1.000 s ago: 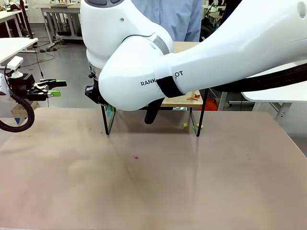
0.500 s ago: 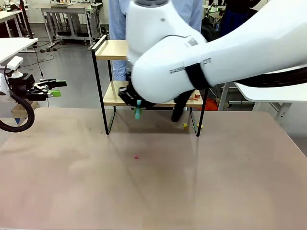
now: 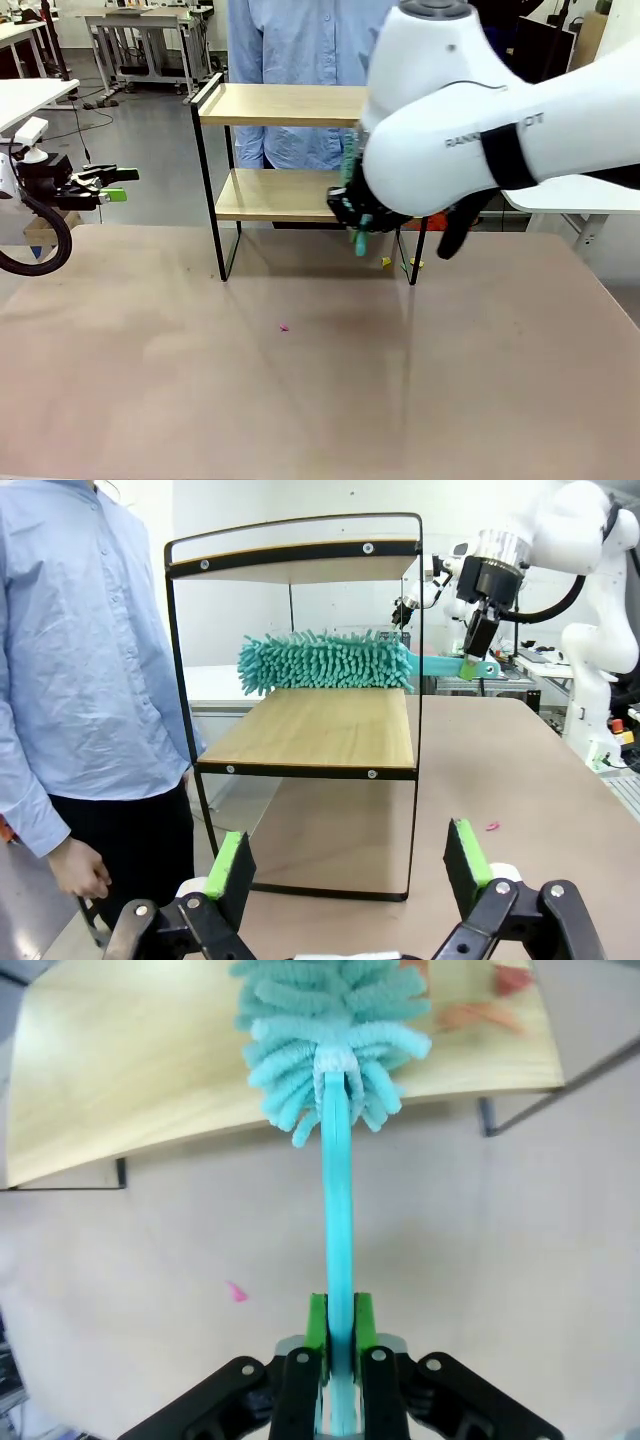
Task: Clean the shelf.
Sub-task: Clean the specific section of the Shelf indicated by the human with the Duster.
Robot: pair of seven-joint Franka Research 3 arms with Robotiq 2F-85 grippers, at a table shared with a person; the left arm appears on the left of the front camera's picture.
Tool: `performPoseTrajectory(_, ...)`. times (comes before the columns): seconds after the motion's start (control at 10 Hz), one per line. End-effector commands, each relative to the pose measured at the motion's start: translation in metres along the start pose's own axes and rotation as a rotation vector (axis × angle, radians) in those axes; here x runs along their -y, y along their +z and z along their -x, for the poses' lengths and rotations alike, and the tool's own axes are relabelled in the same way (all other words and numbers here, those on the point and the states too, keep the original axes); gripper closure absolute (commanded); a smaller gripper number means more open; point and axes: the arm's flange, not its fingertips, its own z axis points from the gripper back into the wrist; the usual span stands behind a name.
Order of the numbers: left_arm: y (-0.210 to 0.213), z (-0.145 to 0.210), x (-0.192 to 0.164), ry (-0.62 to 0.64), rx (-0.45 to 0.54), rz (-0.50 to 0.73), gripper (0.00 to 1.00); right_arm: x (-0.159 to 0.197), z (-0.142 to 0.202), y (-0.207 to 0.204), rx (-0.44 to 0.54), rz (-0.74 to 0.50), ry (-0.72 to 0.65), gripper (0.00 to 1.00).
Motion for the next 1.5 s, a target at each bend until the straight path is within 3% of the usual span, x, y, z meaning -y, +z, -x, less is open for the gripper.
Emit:
performPoseTrajectory(0.0, 0.0, -0.004, 0.001, 0.0, 0.001, -0.001, 0.0, 0.045, -0.002, 0.011, -0.016, 0.008, -0.014, 0.87)
performPoseTrajectory(0.3, 0.0, -0.004, 0.001, 0.0, 0.001, -0.001, 0.0, 0.09, -0.002, 0.031, 0.003, 0.077, -0.043, 0.87)
performPoseTrajectory(0.4, 0.0, -0.004, 0.001, 0.0, 0.001, -0.001, 0.0, 0.09, 0.001, 0.037, 0.055, 0.119, -0.055, 0.87)
performPoseTrajectory(0.5, 0.0, -0.004, 0.001, 0.0, 0.001, -0.001, 0.0, 0.076, -0.009, 0.022, 0.011, 0.066, -0.036, 0.87)
performPoseTrajectory(0.9, 0.0, -0.004, 0.001, 0.0, 0.001, -0.001, 0.0, 0.073, -0.004, 0.025, 0.025, 0.071, -0.021, 0.87)
performPoseTrajectory(1.1, 0.0, -0.004, 0.001, 0.0, 0.001, -0.001, 0.0, 0.091, 0.005, 0.057, 0.111, -0.117, 0.084, 0.87)
performPoseTrajectory(1.4, 0.0, -0.004, 0.001, 0.0, 0.001, -0.001, 0.0, 0.108, 0.014, 0.078, 0.111, -0.274, 0.301, 0.87)
